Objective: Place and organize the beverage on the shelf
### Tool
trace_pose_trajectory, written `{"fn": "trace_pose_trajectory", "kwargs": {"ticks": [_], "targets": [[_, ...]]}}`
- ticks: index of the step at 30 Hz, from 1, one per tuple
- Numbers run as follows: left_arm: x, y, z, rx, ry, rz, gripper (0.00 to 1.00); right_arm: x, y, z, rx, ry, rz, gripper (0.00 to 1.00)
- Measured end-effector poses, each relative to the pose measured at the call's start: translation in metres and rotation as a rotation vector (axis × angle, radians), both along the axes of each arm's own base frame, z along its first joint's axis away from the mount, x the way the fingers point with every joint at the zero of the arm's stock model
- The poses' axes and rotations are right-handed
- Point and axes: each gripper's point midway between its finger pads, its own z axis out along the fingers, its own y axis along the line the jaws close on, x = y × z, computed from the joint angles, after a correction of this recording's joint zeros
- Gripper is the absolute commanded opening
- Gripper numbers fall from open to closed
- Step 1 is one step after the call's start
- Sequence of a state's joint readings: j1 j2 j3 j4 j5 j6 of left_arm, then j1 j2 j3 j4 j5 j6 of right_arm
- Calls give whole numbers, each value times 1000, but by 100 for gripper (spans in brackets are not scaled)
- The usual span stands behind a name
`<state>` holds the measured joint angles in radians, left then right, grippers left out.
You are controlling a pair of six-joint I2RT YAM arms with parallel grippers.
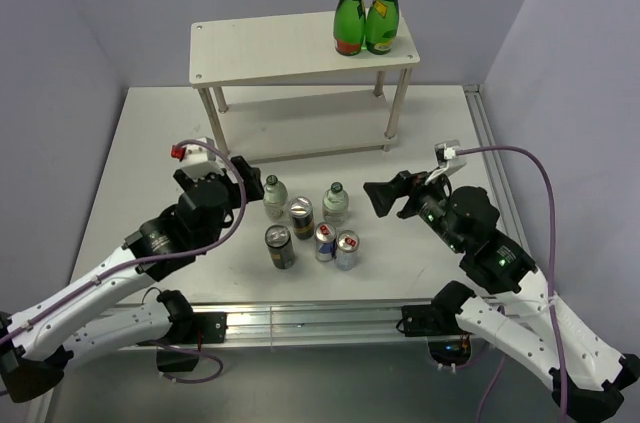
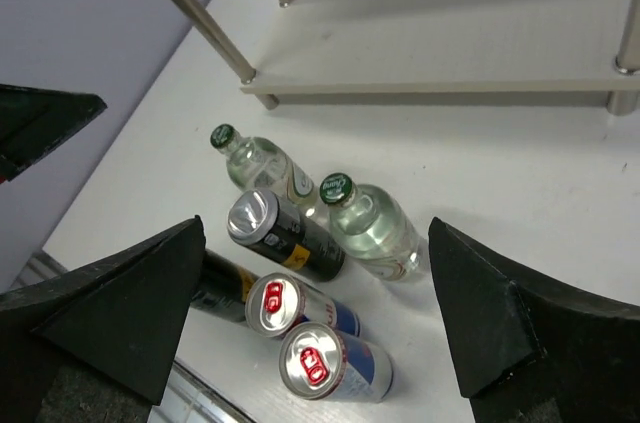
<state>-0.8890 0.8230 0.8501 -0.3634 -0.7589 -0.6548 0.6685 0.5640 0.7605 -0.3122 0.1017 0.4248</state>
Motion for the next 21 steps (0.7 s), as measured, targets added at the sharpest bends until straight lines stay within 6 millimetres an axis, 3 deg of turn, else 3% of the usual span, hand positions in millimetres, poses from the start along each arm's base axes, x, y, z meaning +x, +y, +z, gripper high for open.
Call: {"fn": "trace_pose_trajectory", "kwargs": {"ticks": [6, 11, 14, 17, 21], "targets": [[-6, 5, -21, 58, -39, 31, 99, -17, 7, -8, 65, -59, 65, 100], [-6, 7, -30, 92, -26, 39, 99, -44, 0, -25, 326, -218, 116, 100], [-6, 8, -29, 89, -29, 39, 99, -37, -3, -39, 330, -185, 74, 98], [-6, 8, -30, 90, -37, 34, 99, -21, -1, -48, 224, -75, 14, 96], [-4, -3, -47, 121, -27, -15, 99, 6, 11, -49, 102, 24, -38, 96]]}}
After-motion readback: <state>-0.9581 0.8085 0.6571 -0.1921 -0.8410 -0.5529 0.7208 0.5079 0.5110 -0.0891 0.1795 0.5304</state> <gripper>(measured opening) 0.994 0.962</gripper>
